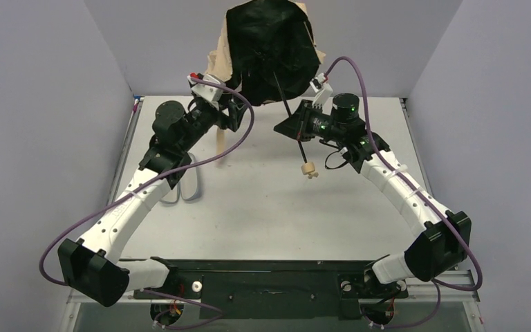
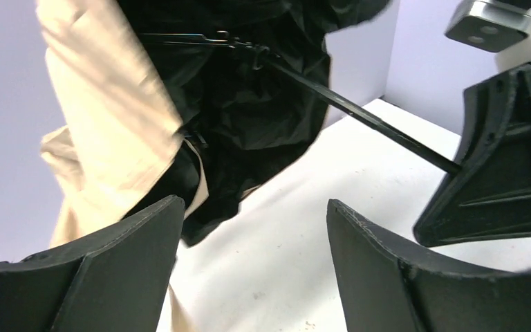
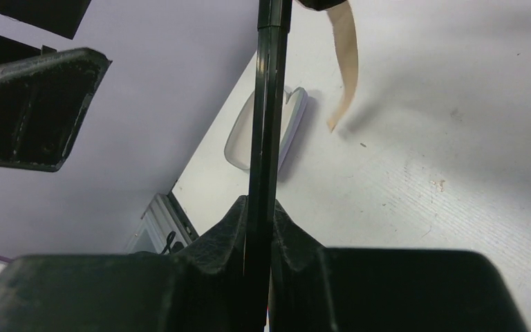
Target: Open the umbrella
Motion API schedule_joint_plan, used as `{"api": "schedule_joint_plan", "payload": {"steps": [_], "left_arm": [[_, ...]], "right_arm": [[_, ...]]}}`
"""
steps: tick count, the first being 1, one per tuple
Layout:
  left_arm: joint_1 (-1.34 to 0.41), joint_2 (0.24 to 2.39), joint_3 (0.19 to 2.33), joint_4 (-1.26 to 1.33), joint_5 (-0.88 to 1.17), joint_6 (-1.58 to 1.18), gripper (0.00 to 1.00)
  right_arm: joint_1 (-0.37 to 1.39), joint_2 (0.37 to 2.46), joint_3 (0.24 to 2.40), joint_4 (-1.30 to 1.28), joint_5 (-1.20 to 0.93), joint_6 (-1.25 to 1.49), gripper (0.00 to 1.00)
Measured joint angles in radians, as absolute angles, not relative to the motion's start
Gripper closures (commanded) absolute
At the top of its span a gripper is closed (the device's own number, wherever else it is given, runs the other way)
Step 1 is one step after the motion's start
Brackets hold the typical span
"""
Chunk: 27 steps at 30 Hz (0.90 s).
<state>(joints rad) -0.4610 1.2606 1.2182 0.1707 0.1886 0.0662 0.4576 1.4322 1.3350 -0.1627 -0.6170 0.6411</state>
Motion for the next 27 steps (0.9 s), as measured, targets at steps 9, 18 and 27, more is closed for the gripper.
{"api": "schedule_joint_plan", "payload": {"steps": [9, 18, 27], "left_arm": [[-0.461, 1.307, 1.264, 0.197, 0.187, 0.173, 0.41], [-0.566, 1.415, 1.384, 0.228, 0.186, 0.421, 0.52], [-0.514, 1.599, 1.514, 0.266, 0.064, 0.525, 0.56]], "right_arm": [[0.455, 1.398, 1.314, -0.115, -0.616, 0.67, 1.0], [0.465, 1.396, 1.312, -0.106, -0.607, 0.686, 1.0], [0.471, 1.344, 1.286, -0.133, -0.607, 0.666, 1.0]]}}
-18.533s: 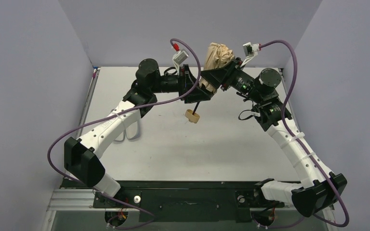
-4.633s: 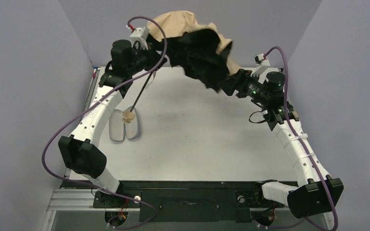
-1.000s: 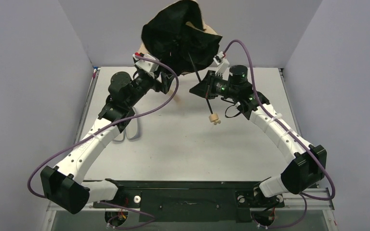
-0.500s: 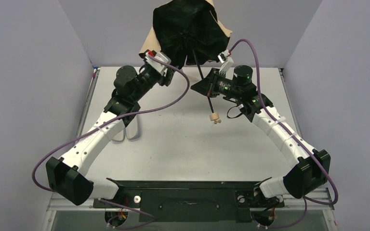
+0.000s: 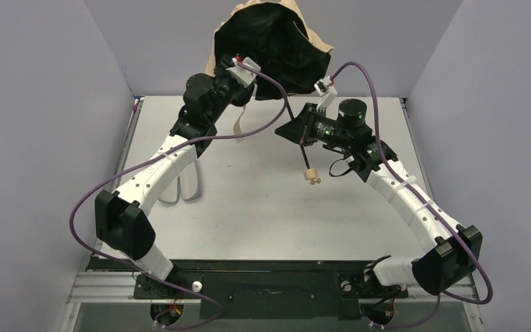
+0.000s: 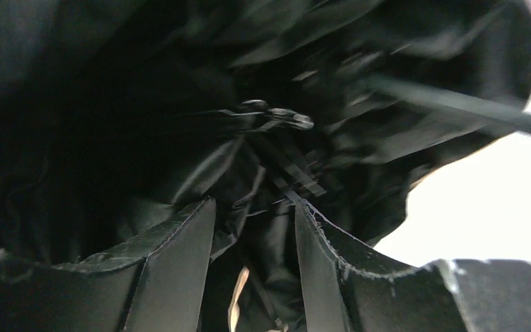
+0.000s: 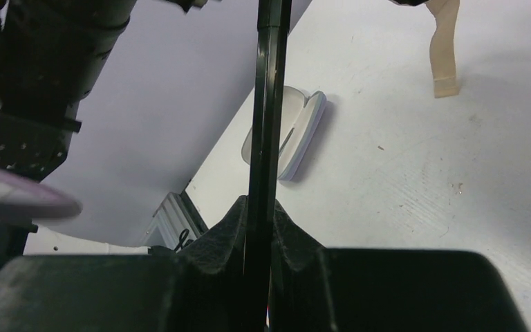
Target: Open the umbrella
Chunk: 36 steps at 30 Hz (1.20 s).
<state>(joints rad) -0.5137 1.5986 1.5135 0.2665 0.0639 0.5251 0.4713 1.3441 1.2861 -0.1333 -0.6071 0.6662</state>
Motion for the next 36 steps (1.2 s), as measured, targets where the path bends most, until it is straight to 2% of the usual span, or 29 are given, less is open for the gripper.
{"api": "schedule_joint_plan", "payload": {"steps": [12, 15, 18, 22, 25, 30, 36], "left_arm": [[-0.255, 1.574, 1.482, 0.301, -0.131, 0.497, 0.54], [-0.211, 1.562, 1.464, 0.303, -0.144, 0.482, 0.48], [-0.167, 1.529, 1.416, 0.309, -0.049, 0.448, 0.42], [-0.138, 1.393, 1.27, 0.3, 0.22, 0.428, 0.41], [-0.225, 1.306, 1.255, 0.242, 0.353, 0.496, 0.41], [-0.491, 1.212, 1.254, 0.198, 0.485, 0.759, 0.43], [-0.611, 1.281, 1.254, 0.18, 0.501, 1.098, 0.48]], "right_arm": [[0.392, 1.285, 1.239, -0.197, -0.618, 0.659, 1.0], [0.383, 1.285, 1.232, -0.207, -0.617, 0.659, 1.0], [0.382, 1.285, 1.229, -0.218, -0.618, 0.663, 1.0], [0.383, 1.285, 1.229, -0.217, -0.617, 0.675, 1.0], [0.391, 1.285, 1.229, -0.218, -0.616, 0.679, 1.0], [0.429, 1.287, 1.234, -0.236, -0.601, 0.651, 1.0], [0.479, 1.286, 1.242, -0.272, -0.601, 0.585, 1.0]]}}
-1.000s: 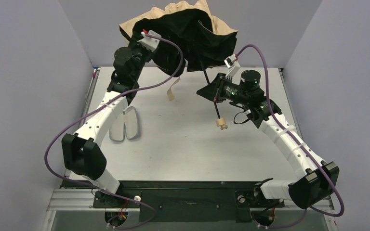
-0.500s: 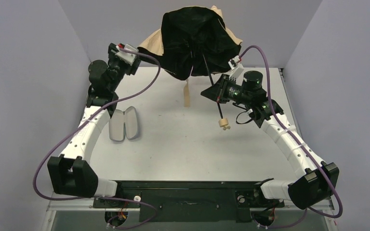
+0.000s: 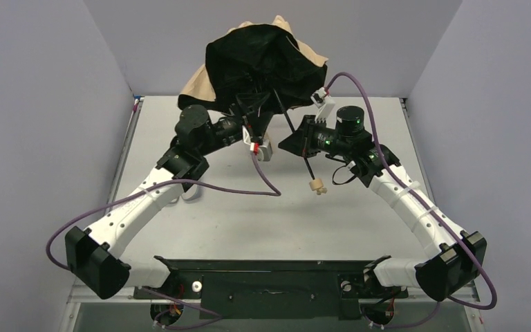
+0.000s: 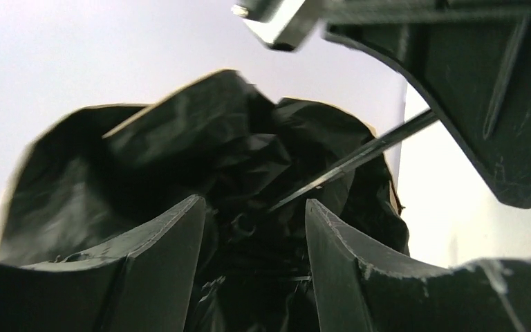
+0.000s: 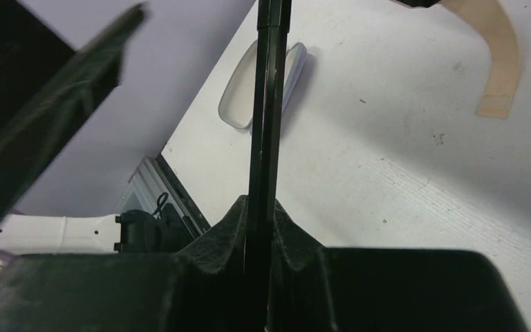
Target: Open the umbrella
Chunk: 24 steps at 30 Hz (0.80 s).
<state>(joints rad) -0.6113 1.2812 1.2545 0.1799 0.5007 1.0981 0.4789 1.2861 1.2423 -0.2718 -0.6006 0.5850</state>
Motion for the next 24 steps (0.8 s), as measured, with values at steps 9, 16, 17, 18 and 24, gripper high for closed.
{"api": "schedule_joint_plan", "payload": {"steps": [9, 16, 17, 18, 24], "left_arm": [[-0.62, 1.41, 1.254, 0.137, 0.455, 1.385, 0.58], [-0.627, 1.449, 1.254, 0.17, 0.366, 1.5, 0.7], [-0.63, 1.458, 1.254, 0.182, 0.343, 1.511, 0.7], [-0.63, 1.464, 1.254, 0.186, 0.326, 1.519, 0.71], [-0.609, 1.474, 1.232, 0.243, 0.238, 1.565, 0.79]], "right_arm": [[0.531, 1.277, 1.247, -0.339, -0.591, 0.468, 1.0], [0.551, 1.264, 1.251, -0.383, -0.586, 0.411, 1.0], [0.551, 1.264, 1.251, -0.393, -0.582, 0.406, 1.0], [0.551, 1.264, 1.251, -0.405, -0.58, 0.401, 1.0], [0.553, 1.258, 1.251, -0.441, -0.563, 0.377, 1.0]]}}
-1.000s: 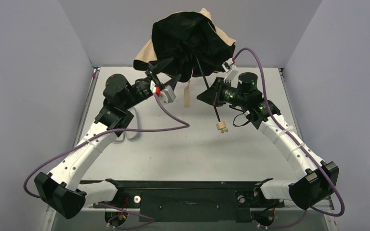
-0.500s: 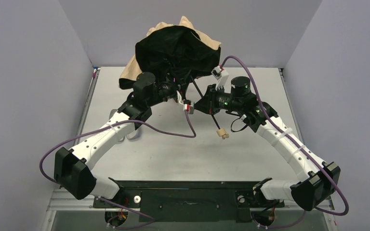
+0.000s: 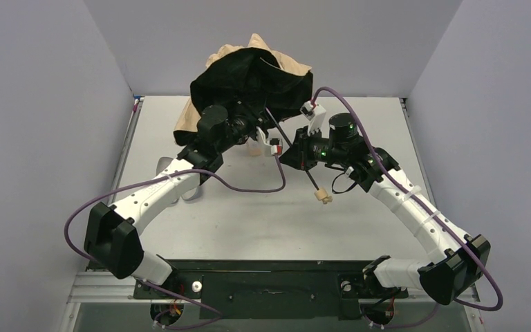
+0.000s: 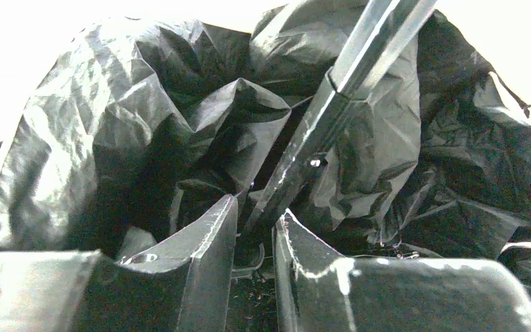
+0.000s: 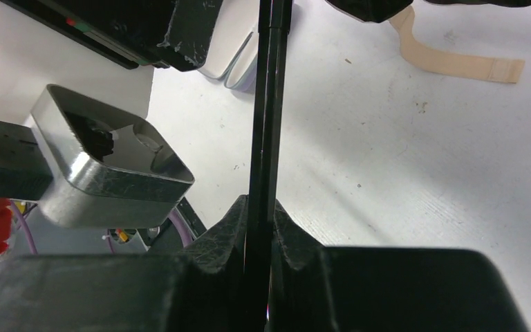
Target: Open the umbrella
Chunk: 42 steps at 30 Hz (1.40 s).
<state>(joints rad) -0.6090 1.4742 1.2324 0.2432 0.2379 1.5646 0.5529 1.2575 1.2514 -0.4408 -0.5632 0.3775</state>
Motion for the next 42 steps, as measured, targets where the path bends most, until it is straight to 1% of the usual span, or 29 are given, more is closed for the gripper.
{"api": "schedule_joint_plan", "payload": {"steps": [10, 18, 33, 40, 41, 42], "left_arm": [[-0.591, 1.53, 1.229, 0.318, 0.233, 1.619, 0.78], [-0.548, 1.584, 1.253, 0.317, 0.27, 1.651, 0.77], [-0.491, 1.63, 1.318, 0.316, 0.353, 1.68, 0.75], [-0.464, 1.682, 1.379, 0.314, 0.352, 1.688, 0.74], [-0.455, 1.688, 1.388, 0.315, 0.302, 1.684, 0.74], [-0.435, 1.697, 1.396, 0.314, 0.312, 1.682, 0.74]], "right_arm": [[0.553, 1.256, 1.251, -0.443, -0.492, 0.321, 1.0], [0.549, 1.248, 1.25, -0.42, -0.409, 0.266, 1.0], [0.549, 1.217, 1.232, -0.365, -0.354, 0.188, 1.0], [0.548, 1.213, 1.226, -0.355, -0.336, 0.17, 1.0], [0.548, 1.206, 1.225, -0.379, -0.345, 0.165, 1.0], [0.55, 1.195, 1.214, -0.377, -0.347, 0.161, 1.0]]}}
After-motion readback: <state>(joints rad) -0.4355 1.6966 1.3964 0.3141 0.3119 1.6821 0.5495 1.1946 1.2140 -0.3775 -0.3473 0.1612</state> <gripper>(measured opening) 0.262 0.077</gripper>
